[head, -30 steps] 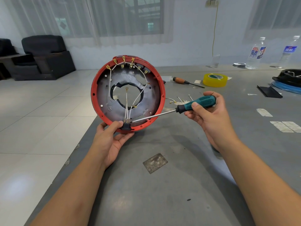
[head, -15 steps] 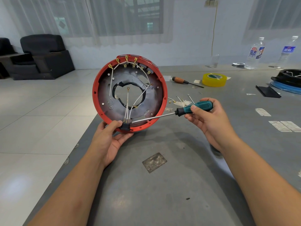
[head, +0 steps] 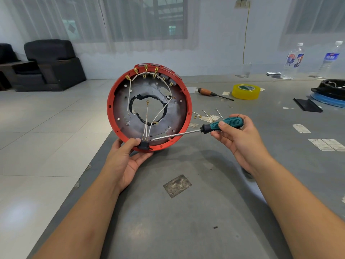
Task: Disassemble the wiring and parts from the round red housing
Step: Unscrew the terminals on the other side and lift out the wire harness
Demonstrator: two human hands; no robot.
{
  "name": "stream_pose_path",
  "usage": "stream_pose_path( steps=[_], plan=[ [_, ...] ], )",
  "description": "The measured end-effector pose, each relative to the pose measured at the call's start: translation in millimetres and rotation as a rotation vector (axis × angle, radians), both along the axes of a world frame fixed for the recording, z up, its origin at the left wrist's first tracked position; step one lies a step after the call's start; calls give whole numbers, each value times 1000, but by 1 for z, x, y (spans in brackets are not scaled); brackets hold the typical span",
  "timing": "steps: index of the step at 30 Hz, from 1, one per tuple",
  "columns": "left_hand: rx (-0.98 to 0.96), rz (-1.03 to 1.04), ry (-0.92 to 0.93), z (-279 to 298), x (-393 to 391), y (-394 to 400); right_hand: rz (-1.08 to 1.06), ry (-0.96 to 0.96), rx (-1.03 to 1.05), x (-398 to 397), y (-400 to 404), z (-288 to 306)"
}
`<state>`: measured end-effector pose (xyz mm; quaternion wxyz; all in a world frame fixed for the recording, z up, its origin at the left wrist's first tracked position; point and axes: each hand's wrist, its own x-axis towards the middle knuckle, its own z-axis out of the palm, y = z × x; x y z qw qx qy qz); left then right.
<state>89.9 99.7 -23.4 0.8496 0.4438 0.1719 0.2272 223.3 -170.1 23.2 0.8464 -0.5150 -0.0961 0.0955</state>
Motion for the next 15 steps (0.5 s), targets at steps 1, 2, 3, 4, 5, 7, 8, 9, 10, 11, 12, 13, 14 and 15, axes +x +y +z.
stream_pose_path(
  steps=[1,2,3,4,5,7,8,9,10,11,12,13,14,15],
  plan=[
    [-1,-1,0,0,0,0,-2,0,0,0,0,0],
    [-2,-2,-1,0,0,0,-3,1,-2,0,0,0],
    [-2,-1,0,-1,0,1,-4,1,-3,-1,0,1],
    [-1,0,3,-1,0,1,-4,2,-4,-1,1,1],
    [0,2,5,-1,1,1,-2,3,-6,-1,1,1],
    [-2,4,6,-2,1,1,3,11,-10,-2,1,1],
    [-1,5,6,-2,1,1,5,14,-12,-2,0,1],
    [-1,6,6,-2,1,1,6,16,-15,-2,0,2],
    [-1,7,6,-2,1,1,7,18,-20,-3,0,2],
    [-2,7,6,-2,0,1,9,20,-25,-2,-1,2],
    [-3,8,7,-1,0,1,13,23,-31,-2,-1,2],
    [-2,9,9,-1,0,1,19,27,-38,-2,-1,3],
    [0,10,11,-1,0,1,23,34,-47,-1,-2,3],
    [1,11,14,-1,0,0,25,40,-57,-1,-3,3]
  ],
)
